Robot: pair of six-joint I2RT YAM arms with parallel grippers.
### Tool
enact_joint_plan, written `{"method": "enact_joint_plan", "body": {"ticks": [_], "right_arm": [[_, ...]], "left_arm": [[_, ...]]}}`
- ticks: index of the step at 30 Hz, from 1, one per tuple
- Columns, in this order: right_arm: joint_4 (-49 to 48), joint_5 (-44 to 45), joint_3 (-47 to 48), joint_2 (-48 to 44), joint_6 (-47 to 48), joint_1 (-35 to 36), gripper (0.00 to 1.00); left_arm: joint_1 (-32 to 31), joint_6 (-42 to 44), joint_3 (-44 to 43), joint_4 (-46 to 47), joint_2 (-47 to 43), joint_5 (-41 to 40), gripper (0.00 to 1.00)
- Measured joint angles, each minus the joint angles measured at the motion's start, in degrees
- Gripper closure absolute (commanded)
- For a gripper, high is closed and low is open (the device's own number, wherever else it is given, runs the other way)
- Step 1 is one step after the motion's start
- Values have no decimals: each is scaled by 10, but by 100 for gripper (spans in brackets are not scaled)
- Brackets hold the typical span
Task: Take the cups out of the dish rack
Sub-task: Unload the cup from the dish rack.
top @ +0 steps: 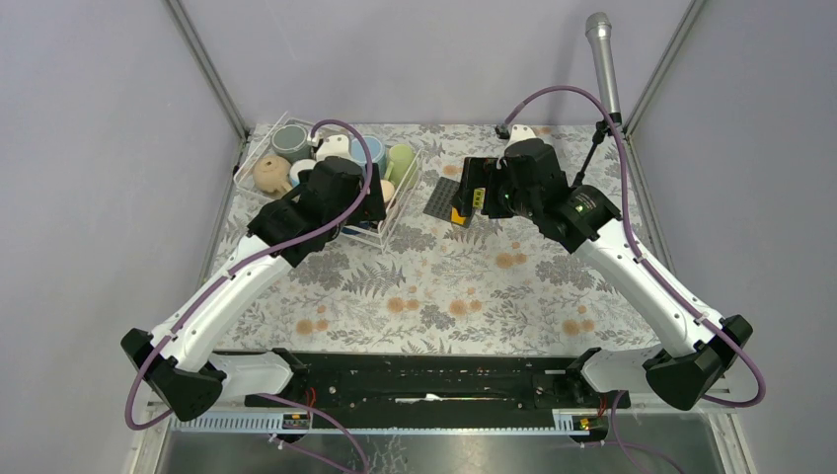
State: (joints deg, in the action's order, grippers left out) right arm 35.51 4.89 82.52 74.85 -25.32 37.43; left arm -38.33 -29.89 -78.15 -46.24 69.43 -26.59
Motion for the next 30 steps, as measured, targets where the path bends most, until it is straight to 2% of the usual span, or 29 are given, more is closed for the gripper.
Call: {"method": "enact_joint_plan", "body": {"ticks": [16,23,30], "right_arm": [[0,0,-8,0,0,0,0],[0,-5,-21,-6,0,0,0],[0,-16,-29,-13,0,0,0]], "left_arm": [[21,-13,-13,-9,19,-22,1],[90,-19,-66,-9,101,-18,1],[169,-28,-70,-8,166,19,1]]}}
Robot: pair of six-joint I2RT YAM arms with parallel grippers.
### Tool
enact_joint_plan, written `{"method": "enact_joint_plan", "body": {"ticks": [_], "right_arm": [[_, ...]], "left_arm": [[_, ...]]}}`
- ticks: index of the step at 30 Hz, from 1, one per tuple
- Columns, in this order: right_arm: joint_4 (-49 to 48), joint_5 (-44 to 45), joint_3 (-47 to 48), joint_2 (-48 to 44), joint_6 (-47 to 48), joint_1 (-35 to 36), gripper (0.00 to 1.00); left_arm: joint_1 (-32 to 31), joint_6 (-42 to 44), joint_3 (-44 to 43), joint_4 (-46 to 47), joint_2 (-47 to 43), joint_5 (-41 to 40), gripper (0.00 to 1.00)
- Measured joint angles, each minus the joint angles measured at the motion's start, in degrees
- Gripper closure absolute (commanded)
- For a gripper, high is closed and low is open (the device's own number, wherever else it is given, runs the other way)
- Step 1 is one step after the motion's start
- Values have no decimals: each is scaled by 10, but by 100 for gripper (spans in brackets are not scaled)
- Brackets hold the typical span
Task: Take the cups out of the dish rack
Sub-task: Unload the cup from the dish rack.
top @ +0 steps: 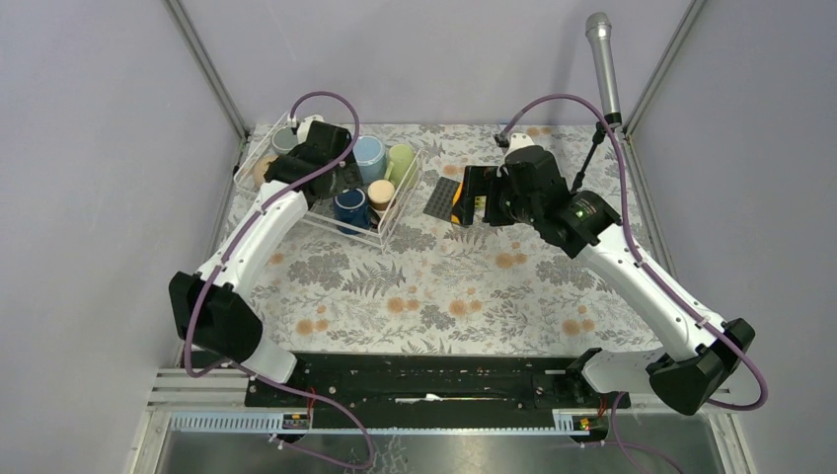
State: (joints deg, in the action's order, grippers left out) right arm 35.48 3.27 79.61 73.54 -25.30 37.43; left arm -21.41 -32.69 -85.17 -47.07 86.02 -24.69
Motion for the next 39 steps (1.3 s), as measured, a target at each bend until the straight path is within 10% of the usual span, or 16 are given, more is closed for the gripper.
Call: {"method": "enact_joint_plan", "body": {"ticks": [39], "right_arm": [[0,-25,-61,-43,17,0,0]], "left_arm": [[10,-5,-109,-43,222,-3,1]]}}
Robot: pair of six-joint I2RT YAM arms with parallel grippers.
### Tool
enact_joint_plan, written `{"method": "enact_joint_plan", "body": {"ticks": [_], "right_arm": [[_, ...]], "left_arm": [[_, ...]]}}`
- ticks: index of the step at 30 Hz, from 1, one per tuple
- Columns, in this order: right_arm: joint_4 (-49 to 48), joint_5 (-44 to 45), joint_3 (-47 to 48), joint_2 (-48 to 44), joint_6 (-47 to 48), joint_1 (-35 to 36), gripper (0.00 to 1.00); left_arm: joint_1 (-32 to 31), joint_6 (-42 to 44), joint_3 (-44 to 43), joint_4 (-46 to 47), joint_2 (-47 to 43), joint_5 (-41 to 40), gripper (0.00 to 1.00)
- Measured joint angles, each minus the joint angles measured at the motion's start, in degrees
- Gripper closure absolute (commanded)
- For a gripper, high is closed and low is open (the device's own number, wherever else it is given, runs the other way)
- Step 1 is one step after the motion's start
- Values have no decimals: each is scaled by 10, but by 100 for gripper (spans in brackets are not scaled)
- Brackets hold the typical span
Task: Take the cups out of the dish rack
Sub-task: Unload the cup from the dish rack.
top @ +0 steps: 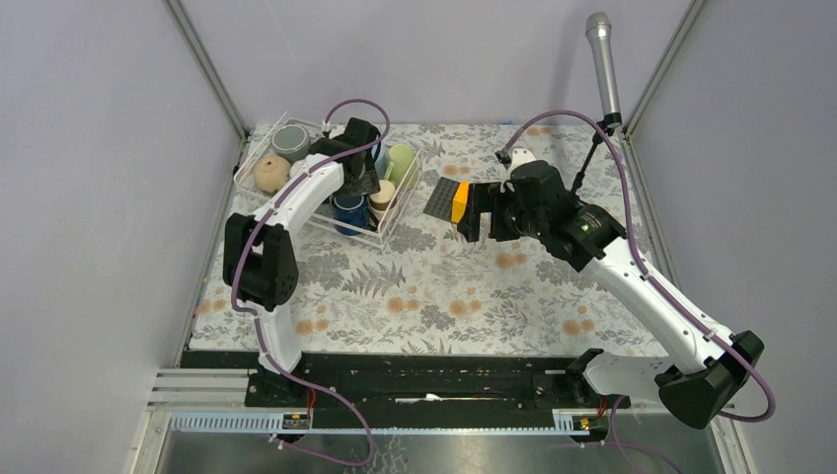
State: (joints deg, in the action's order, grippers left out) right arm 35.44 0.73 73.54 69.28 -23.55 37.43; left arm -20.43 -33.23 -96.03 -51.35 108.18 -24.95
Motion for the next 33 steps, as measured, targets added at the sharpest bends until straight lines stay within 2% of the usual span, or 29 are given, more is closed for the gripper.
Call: {"method": "enact_joint_plan", "body": {"ticks": [9,22,25,28,33], "right_arm": [[-1,0,-14,-10,2,0,0],[-2,-25,-21,-15,2,0,0],[-2,-30,-21,-15,2,0,1],[-2,-34,-21,-13,2,0,0],[-2,-34,-21,-9,2,0,0]], "left_arm": [[-5,-3,-7,-22,6,-8,1],[-5,10,24,-8,2,-3,2],[-5,16,24,-7,2,-2,8],[-3,24,24,-5,2,2,23],[3,35,36,9,-7,7,40]]}}
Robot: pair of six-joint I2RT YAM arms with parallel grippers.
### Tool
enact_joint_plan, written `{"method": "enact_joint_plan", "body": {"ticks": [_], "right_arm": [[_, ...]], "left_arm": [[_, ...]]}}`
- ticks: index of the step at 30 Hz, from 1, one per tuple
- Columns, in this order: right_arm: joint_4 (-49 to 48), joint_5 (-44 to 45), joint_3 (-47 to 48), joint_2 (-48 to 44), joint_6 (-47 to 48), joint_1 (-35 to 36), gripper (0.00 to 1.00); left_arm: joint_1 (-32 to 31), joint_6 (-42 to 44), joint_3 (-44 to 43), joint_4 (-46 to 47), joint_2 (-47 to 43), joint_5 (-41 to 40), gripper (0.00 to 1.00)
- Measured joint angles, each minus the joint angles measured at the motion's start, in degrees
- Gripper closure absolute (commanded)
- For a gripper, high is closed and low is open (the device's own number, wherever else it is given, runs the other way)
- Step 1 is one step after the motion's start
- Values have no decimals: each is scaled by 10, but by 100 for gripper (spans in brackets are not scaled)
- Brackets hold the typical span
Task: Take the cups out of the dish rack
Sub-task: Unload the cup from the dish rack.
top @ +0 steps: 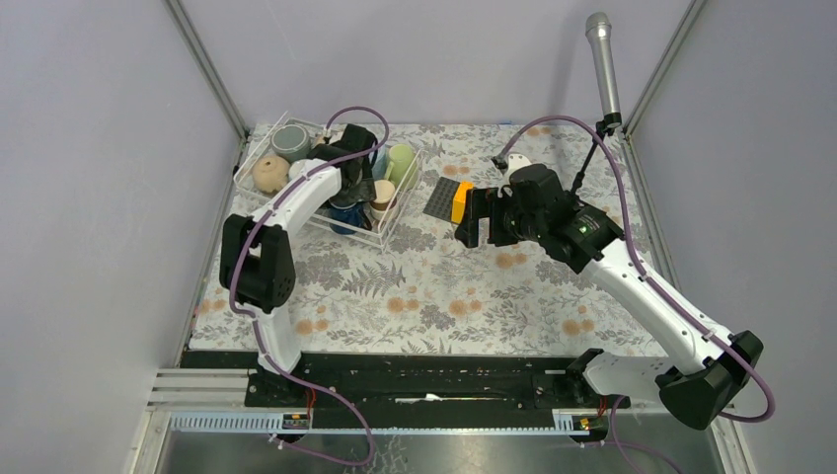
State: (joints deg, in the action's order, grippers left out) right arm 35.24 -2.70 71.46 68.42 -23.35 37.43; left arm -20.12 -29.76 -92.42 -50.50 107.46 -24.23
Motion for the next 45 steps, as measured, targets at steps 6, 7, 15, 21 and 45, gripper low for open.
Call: {"method": "enact_joint_plan", "body": {"ticks": [6,7,15,21,45], "right_arm": [[0,0,0,12,0,0,0],[0,0,0,15,0,0,0],[-6,0,0,30,-1,0,0],[-38,0,0,42,-10,0,0],[-279,-71,-2,135,-78,0,0]], "left_arm": [[7,12,22,24,-18,7,48],[7,13,27,29,-23,9,49],[7,17,69,73,-62,14,58],[7,17,75,81,-69,16,63],[22,36,16,10,-91,66,92]]}}
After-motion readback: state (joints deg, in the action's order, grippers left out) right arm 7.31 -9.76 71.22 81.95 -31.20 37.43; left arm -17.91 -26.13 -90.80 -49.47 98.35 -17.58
